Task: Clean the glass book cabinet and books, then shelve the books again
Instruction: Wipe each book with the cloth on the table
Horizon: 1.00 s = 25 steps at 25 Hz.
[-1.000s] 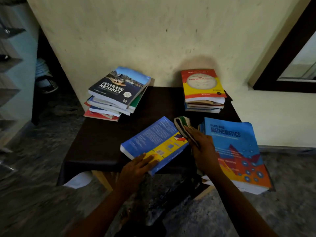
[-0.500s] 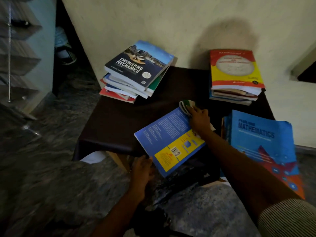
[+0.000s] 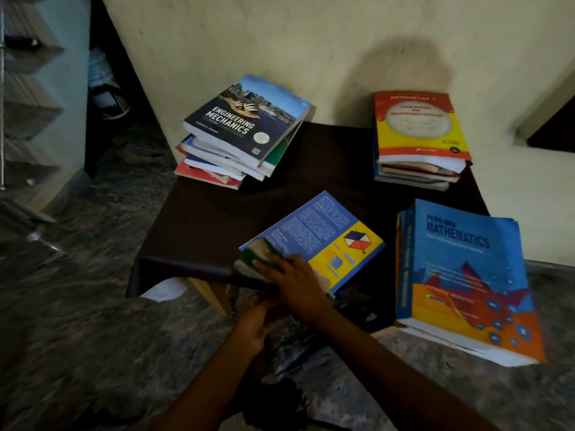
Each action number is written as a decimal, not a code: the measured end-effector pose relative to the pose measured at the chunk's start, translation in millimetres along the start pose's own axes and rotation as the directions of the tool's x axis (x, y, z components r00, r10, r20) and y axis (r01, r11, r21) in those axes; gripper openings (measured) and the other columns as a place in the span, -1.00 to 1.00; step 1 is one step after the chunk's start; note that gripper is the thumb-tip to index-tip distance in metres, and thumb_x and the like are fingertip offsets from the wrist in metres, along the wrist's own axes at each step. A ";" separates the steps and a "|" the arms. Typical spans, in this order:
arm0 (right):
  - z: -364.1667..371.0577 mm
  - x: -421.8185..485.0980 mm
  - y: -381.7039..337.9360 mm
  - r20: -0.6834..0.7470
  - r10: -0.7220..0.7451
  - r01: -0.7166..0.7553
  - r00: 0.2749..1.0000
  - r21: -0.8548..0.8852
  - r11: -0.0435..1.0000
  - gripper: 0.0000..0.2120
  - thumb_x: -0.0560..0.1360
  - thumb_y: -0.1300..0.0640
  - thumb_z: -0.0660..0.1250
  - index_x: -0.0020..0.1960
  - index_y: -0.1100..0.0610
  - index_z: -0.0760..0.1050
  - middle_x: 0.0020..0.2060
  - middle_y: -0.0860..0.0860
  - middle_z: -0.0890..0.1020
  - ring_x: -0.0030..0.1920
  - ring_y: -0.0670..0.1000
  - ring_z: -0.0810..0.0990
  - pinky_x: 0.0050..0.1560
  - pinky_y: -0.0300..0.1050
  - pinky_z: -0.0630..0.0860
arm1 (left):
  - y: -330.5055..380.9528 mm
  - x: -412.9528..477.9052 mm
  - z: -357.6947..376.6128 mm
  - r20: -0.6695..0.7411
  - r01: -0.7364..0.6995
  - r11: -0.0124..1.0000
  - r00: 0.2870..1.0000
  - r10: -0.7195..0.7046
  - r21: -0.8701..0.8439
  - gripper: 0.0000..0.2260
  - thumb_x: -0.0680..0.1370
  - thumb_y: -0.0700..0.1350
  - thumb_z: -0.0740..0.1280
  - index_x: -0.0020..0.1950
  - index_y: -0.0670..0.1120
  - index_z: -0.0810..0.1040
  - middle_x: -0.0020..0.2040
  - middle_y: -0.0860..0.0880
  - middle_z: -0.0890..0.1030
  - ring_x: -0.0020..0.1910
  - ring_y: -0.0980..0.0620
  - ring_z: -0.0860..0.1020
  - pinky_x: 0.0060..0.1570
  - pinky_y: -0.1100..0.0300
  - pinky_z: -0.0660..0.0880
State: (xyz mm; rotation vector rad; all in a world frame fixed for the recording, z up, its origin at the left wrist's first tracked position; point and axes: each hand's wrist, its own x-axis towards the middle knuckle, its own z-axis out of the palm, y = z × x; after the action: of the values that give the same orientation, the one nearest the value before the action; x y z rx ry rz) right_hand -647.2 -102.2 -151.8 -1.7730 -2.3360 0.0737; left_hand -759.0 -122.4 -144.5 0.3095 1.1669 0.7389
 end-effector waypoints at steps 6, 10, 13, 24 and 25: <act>-30.7 -37.8 77.5 -0.043 0.656 -0.658 0.753 -0.046 0.752 -0.40 0.51 0.24 0.18 0.50 -0.02 0.11 0.49 0.12 0.15 0.33 0.32 0.23 0.20 0.12 0.34 | 4.2 3.4 0.1 -0.044 0.029 0.999 0.999 -0.030 -0.021 -0.82 0.61 -0.06 0.20 -0.03 -0.14 0.53 -0.18 -0.10 0.62 -0.14 -0.07 0.55 -0.06 -0.01 0.48; 4.0 -61.2 14.0 -0.170 0.410 -0.418 0.896 -0.012 0.908 -0.37 0.22 0.23 0.31 0.30 0.03 0.46 0.24 0.19 0.52 -0.02 0.19 0.41 -0.18 -0.05 0.49 | 4.3 8.8 6.3 -0.080 0.040 0.998 0.996 -0.044 -0.047 -0.63 0.59 0.11 0.18 0.15 -0.18 0.47 -0.11 -0.14 0.57 -0.14 -0.08 0.54 -0.08 -0.01 0.48; 3.2 -72.4 -35.0 -0.085 0.305 -0.282 0.949 0.205 0.937 -0.47 0.35 0.13 0.13 0.31 -0.07 0.41 0.25 0.08 0.53 -0.02 0.14 0.50 -0.08 -0.14 0.41 | 0.5 4.7 7.9 -0.056 0.056 0.991 0.996 -0.063 -0.121 -0.57 0.56 0.16 0.20 0.12 -0.20 0.52 -0.17 -0.14 0.64 -0.09 -0.09 0.54 -0.04 0.04 0.46; -108.3 -61.0 22.7 -0.465 0.320 -0.159 0.826 0.353 0.922 -0.53 0.37 0.40 0.27 0.25 0.15 0.49 0.08 0.23 0.61 0.04 0.01 0.40 -0.14 -0.26 0.15 | 38.2 -6.8 52.6 -0.007 -0.295 0.948 0.955 0.296 -0.120 -0.73 0.57 -0.28 0.24 0.28 -0.15 0.42 0.07 -0.17 0.57 -0.20 -0.04 0.57 -0.34 0.11 0.60; -112.2 -59.1 21.8 -0.480 0.299 -0.137 0.824 0.344 0.929 -0.57 0.38 0.39 0.28 0.23 0.19 0.50 0.08 0.23 0.61 0.04 0.00 0.40 -0.16 -0.28 0.13 | 43.7 -14.1 50.3 -0.014 -0.345 0.934 0.938 0.345 -0.096 -0.73 0.56 -0.29 0.25 0.25 -0.17 0.44 0.05 -0.16 0.57 -0.21 -0.04 0.57 -0.30 0.10 0.59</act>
State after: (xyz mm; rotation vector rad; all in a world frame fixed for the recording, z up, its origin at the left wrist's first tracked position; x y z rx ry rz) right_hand -589.6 -162.3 -53.7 -1.6437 -1.6326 -0.0263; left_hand -731.7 -92.5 -89.7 0.4408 1.0811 1.0997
